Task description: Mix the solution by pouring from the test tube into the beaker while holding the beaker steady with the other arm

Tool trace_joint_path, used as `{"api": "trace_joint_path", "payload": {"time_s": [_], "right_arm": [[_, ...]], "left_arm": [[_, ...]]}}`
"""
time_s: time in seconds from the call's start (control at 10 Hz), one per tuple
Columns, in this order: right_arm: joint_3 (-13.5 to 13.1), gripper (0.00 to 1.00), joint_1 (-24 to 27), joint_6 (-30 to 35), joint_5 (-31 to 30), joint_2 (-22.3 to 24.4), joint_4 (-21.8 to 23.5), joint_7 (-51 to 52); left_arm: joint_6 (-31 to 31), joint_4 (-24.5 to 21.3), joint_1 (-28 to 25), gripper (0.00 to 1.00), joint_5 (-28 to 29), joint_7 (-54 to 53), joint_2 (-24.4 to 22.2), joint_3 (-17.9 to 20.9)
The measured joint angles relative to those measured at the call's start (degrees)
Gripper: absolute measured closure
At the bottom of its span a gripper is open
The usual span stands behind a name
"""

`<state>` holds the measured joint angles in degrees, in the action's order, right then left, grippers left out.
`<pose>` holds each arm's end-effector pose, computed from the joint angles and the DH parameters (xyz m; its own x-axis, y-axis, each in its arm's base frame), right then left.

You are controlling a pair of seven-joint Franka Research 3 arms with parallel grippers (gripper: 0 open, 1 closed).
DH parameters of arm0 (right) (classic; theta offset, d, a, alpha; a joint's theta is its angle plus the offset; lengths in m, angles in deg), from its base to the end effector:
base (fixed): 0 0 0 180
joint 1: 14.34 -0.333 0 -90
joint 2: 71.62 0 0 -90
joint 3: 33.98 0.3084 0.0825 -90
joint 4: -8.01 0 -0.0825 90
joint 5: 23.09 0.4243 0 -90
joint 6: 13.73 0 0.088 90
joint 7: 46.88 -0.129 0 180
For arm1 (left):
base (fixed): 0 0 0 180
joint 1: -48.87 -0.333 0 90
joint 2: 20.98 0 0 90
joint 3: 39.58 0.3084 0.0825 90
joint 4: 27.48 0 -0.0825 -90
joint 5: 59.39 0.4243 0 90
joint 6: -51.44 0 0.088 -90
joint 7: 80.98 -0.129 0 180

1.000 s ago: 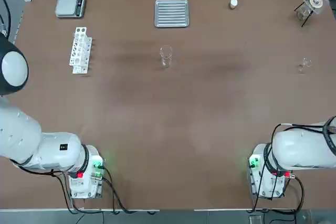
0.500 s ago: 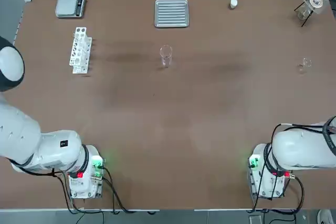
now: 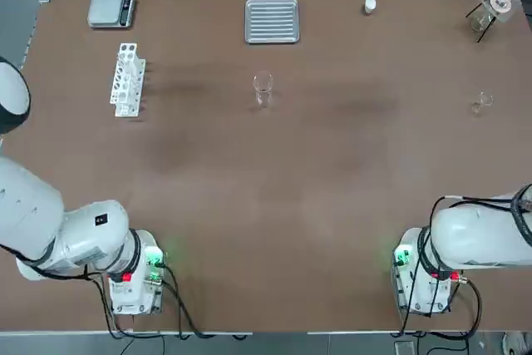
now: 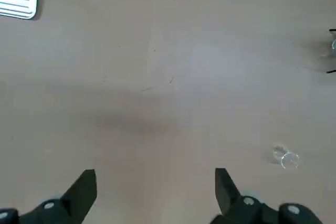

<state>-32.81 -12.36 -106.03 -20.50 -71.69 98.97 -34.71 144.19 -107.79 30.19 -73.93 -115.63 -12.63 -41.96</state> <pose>0.5995 -0.0028 0.5893 0.9803 0.1950 0.0312 0.1961 -0.9798 -0.0395 0.6278 0.1530 0.6004 0.9358 -0.2878 0.2035 -0.3235 -0.9306 0.1716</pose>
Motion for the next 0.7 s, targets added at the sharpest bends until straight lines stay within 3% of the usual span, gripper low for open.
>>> {"api": "trace_joint_path", "payload": {"time_s": [0.2,0.6,0.7], "right_arm": [[0.16,0.00,-2.73,-6.07,5.13,-0.75,1.49,6.86],[0.23,0.00,-4.47,-16.63,19.81,-4.60,5.83,33.34],[0.24,0.00,-5.06,-19.50,22.37,-5.36,6.97,39.72]], "left_arm": [[-0.02,-0.09,-2.47,0.00,-3.01,-6.37,1.02,0.00],[-0.40,-0.28,-3.79,0.06,-5.74,-9.55,5.54,-0.13],[-0.50,-0.31,-3.72,0.01,-6.01,-10.37,7.28,-0.42]]}}
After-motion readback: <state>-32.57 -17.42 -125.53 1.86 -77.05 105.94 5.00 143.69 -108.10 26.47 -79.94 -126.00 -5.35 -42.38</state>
